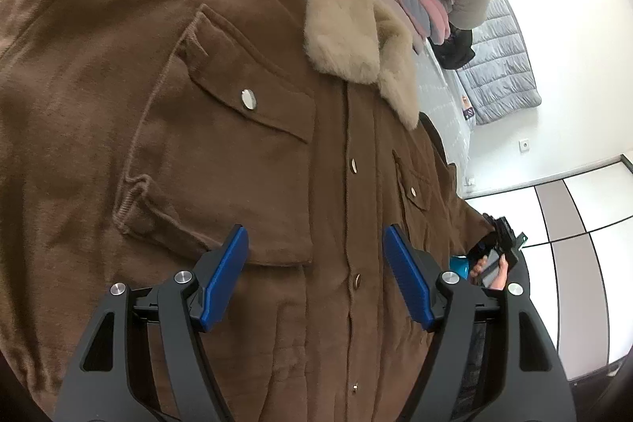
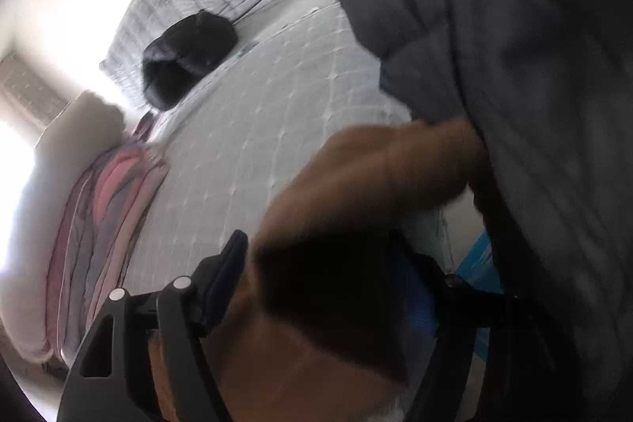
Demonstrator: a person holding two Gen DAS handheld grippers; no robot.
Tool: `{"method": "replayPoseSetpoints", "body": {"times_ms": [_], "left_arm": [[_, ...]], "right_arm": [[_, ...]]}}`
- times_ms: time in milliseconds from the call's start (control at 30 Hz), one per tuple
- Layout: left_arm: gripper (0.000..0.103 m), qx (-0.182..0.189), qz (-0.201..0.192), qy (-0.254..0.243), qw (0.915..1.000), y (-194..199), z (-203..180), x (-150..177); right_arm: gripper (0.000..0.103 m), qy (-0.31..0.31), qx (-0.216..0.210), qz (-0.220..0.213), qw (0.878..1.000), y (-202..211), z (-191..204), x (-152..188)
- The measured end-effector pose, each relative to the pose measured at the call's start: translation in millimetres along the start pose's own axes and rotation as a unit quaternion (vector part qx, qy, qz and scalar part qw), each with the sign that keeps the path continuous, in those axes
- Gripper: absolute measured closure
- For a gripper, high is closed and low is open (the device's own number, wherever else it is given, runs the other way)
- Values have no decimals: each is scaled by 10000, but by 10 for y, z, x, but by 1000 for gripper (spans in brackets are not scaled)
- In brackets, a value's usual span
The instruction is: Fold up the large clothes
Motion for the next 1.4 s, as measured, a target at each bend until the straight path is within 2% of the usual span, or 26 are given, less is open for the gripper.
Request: {"method": "replayPoseSetpoints", "body": {"times_ms": [100,167,200,233,267,367,500,633,700,767,867,967,1067,1167,1200,1233,1267,1300,1333,1367,1400], "left_arm": [[35,-26,5,-24,10000,-17,-5,0],[35,-26,12,6,10000,-24,4,-9],[35,-27,13,15,10000,-27,8,-12],[35,-26,15,21,10000,-29,10,-12],[35,-27,14,23,10000,-29,11,-15],[35,-24,-4,24,10000,-12,21,-18],[35,-14,-41,37,10000,28,51,-8],[35,-5,-119,96,9999,101,98,-21],[35,9,-161,131,9998,146,127,-28],[35,42,-207,174,9996,202,162,-36],[35,53,-306,213,9993,288,212,-50],[35,91,-399,293,9987,382,279,-72],[35,134,-504,397,9978,499,380,-96],[35,217,-577,527,9967,609,484,-113],[35,260,-585,565,9963,637,510,-113],[35,285,-590,585,9961,653,521,-109],[35,301,-593,592,9960,670,531,-105],[35,309,-597,587,9960,685,538,-101],[35,317,-604,578,9960,706,546,-94],[35,325,-602,576,9960,717,551,-87],[35,345,-594,577,9960,729,554,-81]], "right_arm": [[32,-327,-103,-93,9994,-120,-22,-193],[33,-446,-374,-20,9983,-221,-2,-295],[63,-460,-608,78,9971,-264,26,-320],[83,-481,-656,182,9965,-293,55,-336],[98,-478,-861,139,9950,-270,114,-352],[98,31,-1429,-332,9892,68,425,-377],[98,355,-2402,-1033,9646,775,848,-401],[98,539,-2838,-1322,9482,1239,1187,-393],[98,758,-2922,-1290,9446,1316,1410,-341],[98,1089,-2909,-1177,9432,1360,1619,-139],[98,1639,-2930,-886,9378,1254,2067,325],[98,2268,-3054,-508,9234,1129,2593,1082],[98,3053,-3147,-108,8987,1062,3019,2038],[98,4116,-3031,457,8583,897,3237,3242],[95,4286,-2990,619,8503,845,3245,3480],[95,4607,-2801,987,8364,680,3224,3876],[88,4852,-2625,1418,8219,494,3184,4194],[67,5040,-2407,2037,8041,277,3092,4574],[55,5110,-2270,2404,7934,149,3022,4755],[41,5227,-2162,2618,7820,55,2973,4866],[40,5406,-2206,2471,7733,135,3007,4911]]}}
Point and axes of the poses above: each gripper's, at about its wrist camera, not at the fingertips, and y roughly against the way its jaws point, z to its left, x to its underside, the point moved 6 cm from there along -y, roughly the way its jaws point, and after that the axes turned 6 degrees about -x, right-handed, at the moved point
